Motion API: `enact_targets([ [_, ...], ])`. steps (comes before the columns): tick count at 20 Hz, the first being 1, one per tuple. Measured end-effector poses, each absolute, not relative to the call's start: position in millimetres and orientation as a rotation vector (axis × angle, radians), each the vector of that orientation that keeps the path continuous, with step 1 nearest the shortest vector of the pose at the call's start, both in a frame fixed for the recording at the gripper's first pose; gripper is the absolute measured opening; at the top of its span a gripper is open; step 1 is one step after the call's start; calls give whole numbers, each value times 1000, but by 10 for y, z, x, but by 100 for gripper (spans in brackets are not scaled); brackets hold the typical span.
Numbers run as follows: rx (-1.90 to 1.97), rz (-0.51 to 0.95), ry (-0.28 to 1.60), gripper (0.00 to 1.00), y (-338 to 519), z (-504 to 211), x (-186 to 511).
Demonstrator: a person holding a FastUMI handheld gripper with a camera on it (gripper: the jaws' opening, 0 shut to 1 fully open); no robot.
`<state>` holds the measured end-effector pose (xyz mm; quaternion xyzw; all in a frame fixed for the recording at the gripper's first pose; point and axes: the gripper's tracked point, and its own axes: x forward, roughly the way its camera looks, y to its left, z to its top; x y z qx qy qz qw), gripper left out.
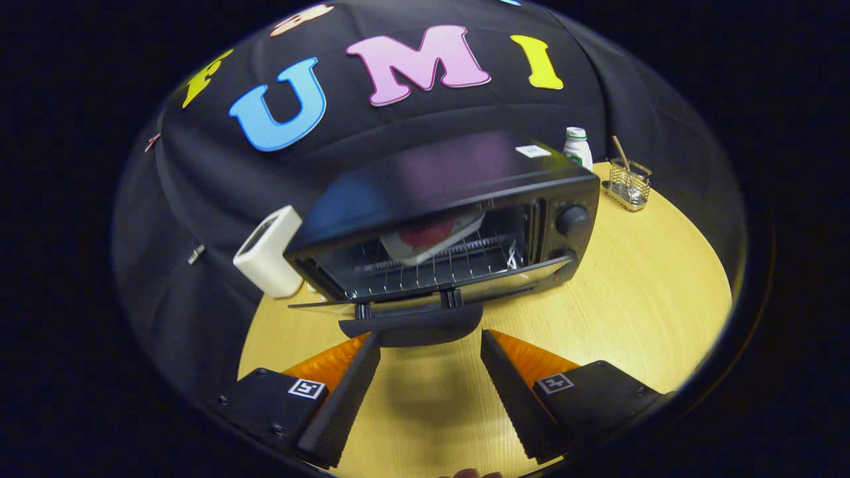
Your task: Open the toaster oven, put the food inside, and close the toaster oven door.
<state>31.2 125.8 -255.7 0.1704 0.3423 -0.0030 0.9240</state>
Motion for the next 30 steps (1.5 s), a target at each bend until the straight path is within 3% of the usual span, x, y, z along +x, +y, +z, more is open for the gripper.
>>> enact_targets([
  [9,207,25,377,99,782,-1309,342],
  [16,8,-46,121,98,33,-447,47],
  [30,-11,-251,95,99,-1083,-186,-727],
])
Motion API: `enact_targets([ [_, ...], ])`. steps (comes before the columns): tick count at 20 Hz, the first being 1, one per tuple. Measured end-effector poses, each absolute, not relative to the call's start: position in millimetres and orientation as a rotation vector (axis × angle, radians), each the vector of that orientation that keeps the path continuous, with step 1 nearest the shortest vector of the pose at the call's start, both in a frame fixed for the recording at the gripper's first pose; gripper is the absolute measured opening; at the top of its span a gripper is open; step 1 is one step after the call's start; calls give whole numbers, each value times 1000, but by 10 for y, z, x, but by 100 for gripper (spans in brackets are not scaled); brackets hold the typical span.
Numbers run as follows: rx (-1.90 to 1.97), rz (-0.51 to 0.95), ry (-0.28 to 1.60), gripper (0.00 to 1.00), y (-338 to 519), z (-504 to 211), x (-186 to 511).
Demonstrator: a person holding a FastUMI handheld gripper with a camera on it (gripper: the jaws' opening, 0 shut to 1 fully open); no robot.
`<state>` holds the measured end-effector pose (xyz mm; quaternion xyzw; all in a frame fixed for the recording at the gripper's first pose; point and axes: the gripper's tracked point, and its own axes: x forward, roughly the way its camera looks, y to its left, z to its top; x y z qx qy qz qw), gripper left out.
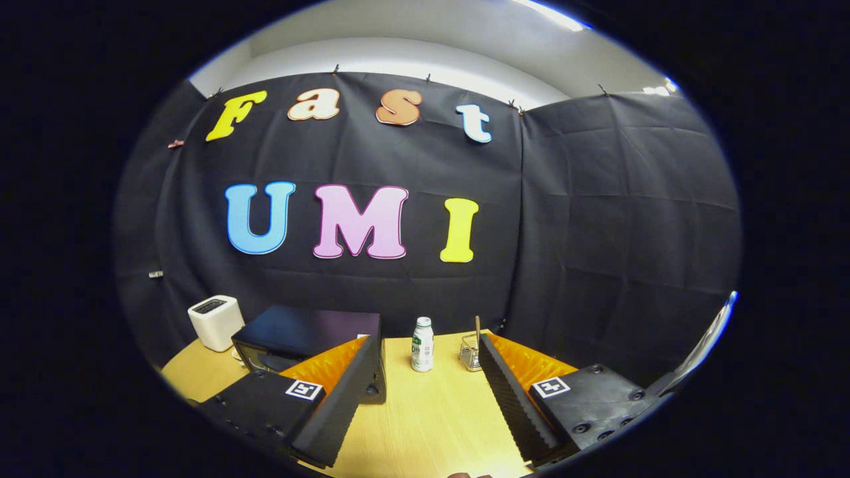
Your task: Open the toaster oven, put the food inside, and close the toaster oven door.
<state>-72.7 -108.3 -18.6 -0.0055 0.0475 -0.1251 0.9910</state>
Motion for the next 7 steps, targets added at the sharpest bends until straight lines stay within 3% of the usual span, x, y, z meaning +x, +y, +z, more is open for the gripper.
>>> enact_targets([
  [7,51,-239,59,98,-989,-75,-735],
])
